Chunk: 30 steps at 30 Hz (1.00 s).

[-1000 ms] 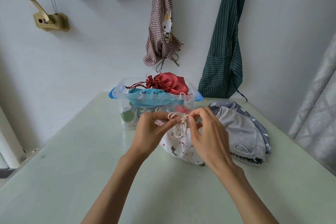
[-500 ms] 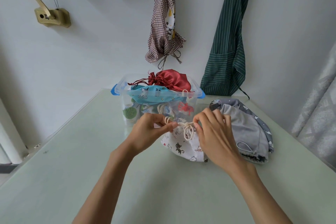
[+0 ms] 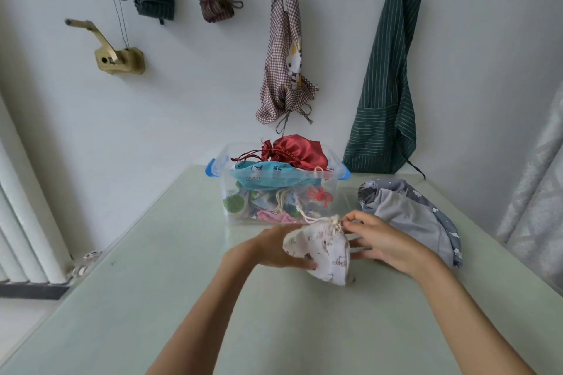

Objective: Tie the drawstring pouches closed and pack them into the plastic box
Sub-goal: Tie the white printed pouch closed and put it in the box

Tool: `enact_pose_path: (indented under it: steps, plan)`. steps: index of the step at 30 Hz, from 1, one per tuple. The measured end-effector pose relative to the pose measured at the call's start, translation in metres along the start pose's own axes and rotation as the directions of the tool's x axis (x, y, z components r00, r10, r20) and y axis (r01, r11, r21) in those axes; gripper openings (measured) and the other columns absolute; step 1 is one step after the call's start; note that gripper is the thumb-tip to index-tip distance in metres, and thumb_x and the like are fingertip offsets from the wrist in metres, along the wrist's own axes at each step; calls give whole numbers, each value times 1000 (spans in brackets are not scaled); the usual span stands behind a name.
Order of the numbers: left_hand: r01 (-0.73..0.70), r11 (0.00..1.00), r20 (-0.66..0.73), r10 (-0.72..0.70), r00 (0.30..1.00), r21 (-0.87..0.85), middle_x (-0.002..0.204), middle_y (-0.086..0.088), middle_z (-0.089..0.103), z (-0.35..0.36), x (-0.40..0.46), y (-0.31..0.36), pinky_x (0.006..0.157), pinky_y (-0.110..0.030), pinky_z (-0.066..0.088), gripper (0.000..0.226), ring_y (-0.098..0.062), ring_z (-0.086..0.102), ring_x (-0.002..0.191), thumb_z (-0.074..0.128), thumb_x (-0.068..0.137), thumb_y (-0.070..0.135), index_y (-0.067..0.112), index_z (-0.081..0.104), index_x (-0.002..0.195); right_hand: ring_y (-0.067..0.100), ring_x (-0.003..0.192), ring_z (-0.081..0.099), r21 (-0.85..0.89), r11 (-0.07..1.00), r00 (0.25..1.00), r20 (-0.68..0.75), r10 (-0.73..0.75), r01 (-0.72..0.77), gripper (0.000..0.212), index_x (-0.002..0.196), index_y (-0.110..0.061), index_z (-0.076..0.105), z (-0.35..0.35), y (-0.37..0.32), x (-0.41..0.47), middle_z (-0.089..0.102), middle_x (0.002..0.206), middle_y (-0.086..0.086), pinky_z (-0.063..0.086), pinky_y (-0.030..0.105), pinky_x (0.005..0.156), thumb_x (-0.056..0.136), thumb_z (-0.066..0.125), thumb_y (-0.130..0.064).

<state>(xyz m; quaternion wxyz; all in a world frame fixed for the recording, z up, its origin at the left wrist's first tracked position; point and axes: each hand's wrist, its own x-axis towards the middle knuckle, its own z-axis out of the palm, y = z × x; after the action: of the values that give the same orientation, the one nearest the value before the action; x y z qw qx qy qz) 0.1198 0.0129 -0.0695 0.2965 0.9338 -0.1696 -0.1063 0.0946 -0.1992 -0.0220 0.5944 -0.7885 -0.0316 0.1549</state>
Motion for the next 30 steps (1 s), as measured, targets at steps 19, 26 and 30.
enact_pose_path:
  steps: [19, 26, 30]
  plan:
    - [29, 999, -744, 0, 668, 26, 103, -5, 68, -170, 45, 77, 70, -26, 42, 37, -24, 60, 97, 78, 73, 21, 18, 69, 109, 9, 86, 64, -375, 613, 424, -474, -772, 695, 21, 104, -13, 64, 11, -117, 75, 66, 101, -2, 51, 11, 74, 83, 68, -8]
    - [40, 868, -399, 186, 898, 494, 145, 0, 41, -140, 66, 15, 103, -38, 36, 35, -22, 35, 132, 46, 97, 34, 31, 53, 131, 10, 105, 56, -784, 488, 782, -5, -623, 384, 35, 131, -16, 52, 21, -60, 116, 54, 135, 1, 42, 23, 93, 101, 34, -22]
    - [10, 804, -227, 156, 961, 594, 149, 4, 32, -146, 59, -7, 110, -39, 31, 39, -20, 28, 136, 39, 98, 41, 38, 44, 137, 10, 129, 31, -904, 269, 805, 123, -580, 333, 43, 136, -20, 47, 10, -59, 112, 43, 139, -5, 14, 32, 112, 102, 22, -29]
